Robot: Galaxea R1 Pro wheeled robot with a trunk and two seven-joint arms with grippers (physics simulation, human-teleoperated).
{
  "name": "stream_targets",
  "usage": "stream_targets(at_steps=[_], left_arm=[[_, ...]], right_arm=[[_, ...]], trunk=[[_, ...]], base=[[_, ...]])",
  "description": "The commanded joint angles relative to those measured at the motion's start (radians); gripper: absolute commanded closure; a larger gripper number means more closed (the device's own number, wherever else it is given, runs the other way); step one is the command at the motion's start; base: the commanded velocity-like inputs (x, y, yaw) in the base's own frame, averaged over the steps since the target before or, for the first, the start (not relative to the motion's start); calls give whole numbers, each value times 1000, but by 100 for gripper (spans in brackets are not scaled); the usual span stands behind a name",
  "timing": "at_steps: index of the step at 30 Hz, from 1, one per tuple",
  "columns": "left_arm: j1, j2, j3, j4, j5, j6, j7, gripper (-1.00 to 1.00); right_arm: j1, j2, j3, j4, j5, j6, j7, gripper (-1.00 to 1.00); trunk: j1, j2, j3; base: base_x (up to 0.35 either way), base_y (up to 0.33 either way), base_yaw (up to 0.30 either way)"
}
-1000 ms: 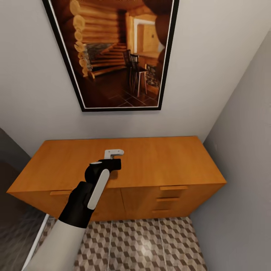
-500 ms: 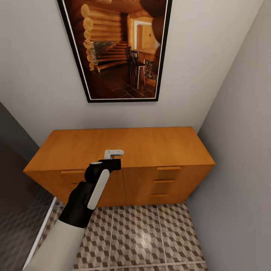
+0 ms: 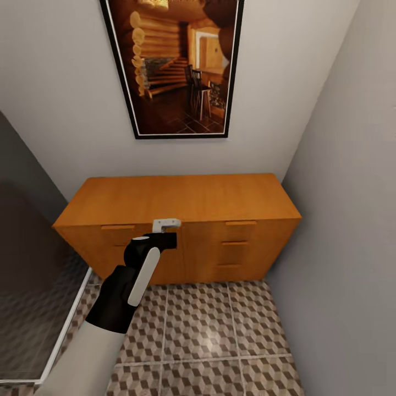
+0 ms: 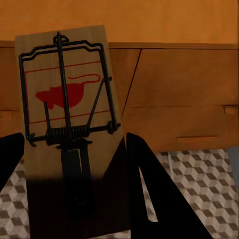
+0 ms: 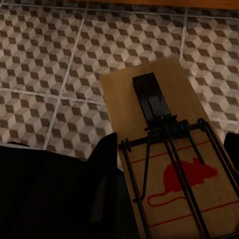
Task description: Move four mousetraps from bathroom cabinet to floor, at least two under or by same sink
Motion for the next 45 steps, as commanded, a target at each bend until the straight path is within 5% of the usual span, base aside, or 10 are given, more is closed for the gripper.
stream_targets(at_steps=[1,12,18,26,41,45], left_arm=[[-1,0,-1,-1,7,3,9,100],[-1,0,-1,0,7,3,8,100],[33,34,12,34,15,33,19,100],[78,57,8,80,19,15,16,100],[164,65,-72,164,2,-82,18,100],[186,86,-94,187,5,-108,20,100]], right_arm=[[-1,0,8,1,-10,-3,4,100],[-1,0,8,1,-10,-3,4,100],[-35,34,-9,14,10,-3,8,100],[-63,19,-9,-31,6,-3,0,100],[-64,-9,-11,-107,4,31,-101,100],[-64,-17,-10,-129,1,53,-127,100]], trunk=[[0,-2,-2],[0,-2,-2],[0,-2,-2],[0,-2,-2],[0,-2,-2],[0,-2,-2]], base=[[-335,0,0],[-327,0,0],[0,0,0],[0,0,0],[0,0,0],[0,0,0]])
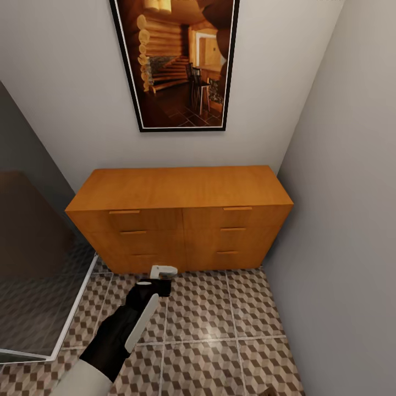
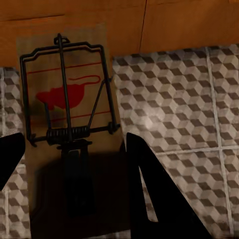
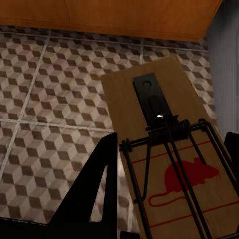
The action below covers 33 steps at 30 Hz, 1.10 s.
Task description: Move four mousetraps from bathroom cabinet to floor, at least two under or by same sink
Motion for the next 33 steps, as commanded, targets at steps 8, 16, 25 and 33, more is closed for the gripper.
stream_targets(at_steps=[8,16,25,33], left_arm=[[113,73,-407,870,16,-1382,-95,100],[113,76,-408,885,17,-1381,-167,100],[113,81,-407,966,16,-1386,-172,100],[113,80,-407,969,16,-1386,-172,100]], right_arm=[[-1,-18,-3,-640,-103,535,356,100],[-1,-76,-27,-635,-196,538,393,100],[-1,-80,-28,-635,-201,536,394,100],[-1,-80,-29,-635,-201,535,393,100]], trunk=[[1,-2,-2],[1,-2,-2],[1,-2,-2],[1,-2,-2]], base=[[0,0,0],[0,0,0],[0,0,0],[0,0,0]])
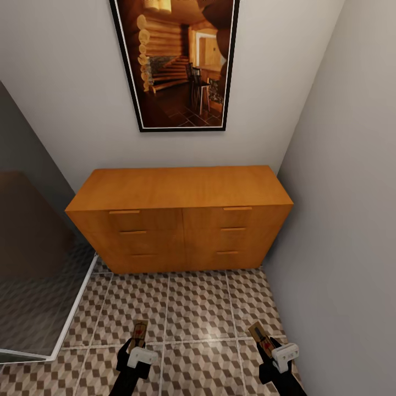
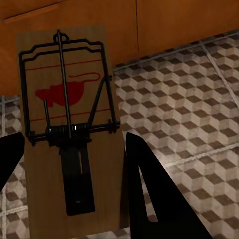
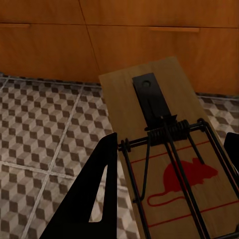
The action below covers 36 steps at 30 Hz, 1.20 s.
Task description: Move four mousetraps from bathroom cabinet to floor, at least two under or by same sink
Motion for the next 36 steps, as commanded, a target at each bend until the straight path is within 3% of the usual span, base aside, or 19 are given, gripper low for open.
stream_targets(at_steps=[1,36], left_arm=[[-1,0,-9,-1,4,-1,8,100],[-1,-6,-10,1,4,1,9,100]], right_arm=[[-1,-1,2,0,-6,-2,3,100],[-1,0,3,0,-4,-4,-1,100]], trunk=[[0,-2,-2],[0,-2,-2]], base=[[0,0,0],[0,0,0]])
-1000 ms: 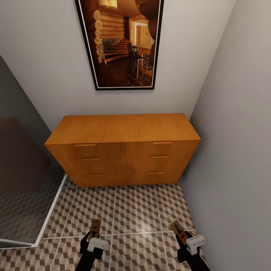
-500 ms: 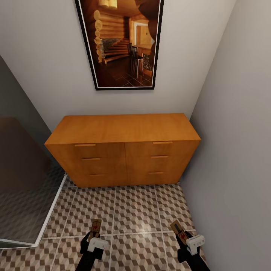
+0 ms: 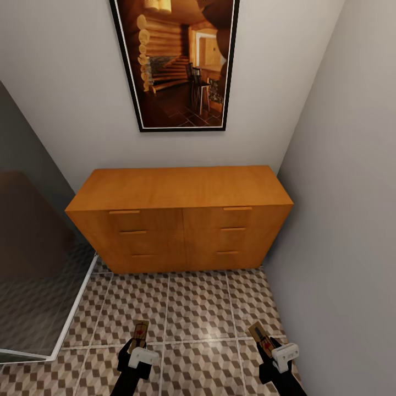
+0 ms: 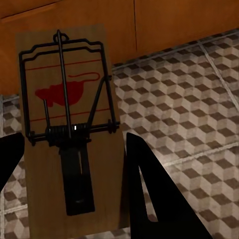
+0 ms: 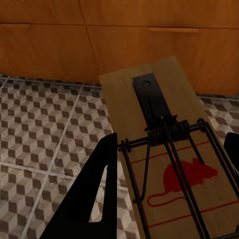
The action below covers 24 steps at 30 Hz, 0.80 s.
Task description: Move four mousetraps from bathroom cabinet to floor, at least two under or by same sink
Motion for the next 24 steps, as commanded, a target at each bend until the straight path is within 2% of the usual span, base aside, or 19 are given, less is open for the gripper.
stream_targets(at_steps=[1,8,24], left_arm=[[-1,1,-9,-1,4,-1,8,100],[-1,0,-8,-1,4,-1,9,100],[-1,-1,-8,-1,4,-1,9,100]], right_arm=[[-1,-1,2,0,-6,-2,3,100],[-1,0,1,0,-5,-2,3,100],[-1,0,0,0,-6,-2,1,100]], trunk=[[0,-2,-2],[0,-2,-2],[0,-2,-2]], base=[[0,0,0],[-77,0,0],[-324,0,0]])
